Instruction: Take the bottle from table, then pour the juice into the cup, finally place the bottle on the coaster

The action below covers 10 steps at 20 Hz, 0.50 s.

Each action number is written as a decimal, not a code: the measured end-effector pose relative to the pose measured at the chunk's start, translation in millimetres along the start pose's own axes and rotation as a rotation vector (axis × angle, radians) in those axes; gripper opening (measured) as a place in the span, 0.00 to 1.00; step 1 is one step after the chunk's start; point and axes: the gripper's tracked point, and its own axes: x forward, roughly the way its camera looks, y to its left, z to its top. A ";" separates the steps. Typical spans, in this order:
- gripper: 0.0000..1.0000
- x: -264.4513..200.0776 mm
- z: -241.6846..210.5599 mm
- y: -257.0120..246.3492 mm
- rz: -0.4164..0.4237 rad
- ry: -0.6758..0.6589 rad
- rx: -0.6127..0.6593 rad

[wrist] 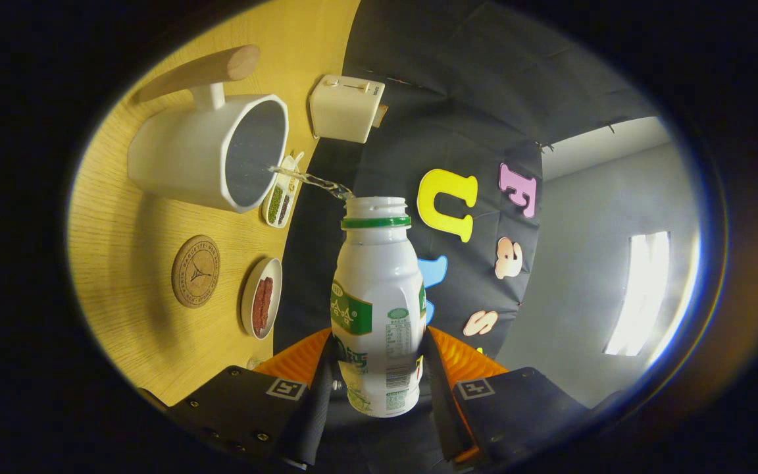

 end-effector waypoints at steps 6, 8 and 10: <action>0.68 1.8 1.3 -2.5 -0.032 -0.013 -0.036; 0.68 1.9 2.3 -3.2 -0.038 -0.020 -0.045; 0.68 2.1 2.9 -3.1 -0.043 -0.025 -0.056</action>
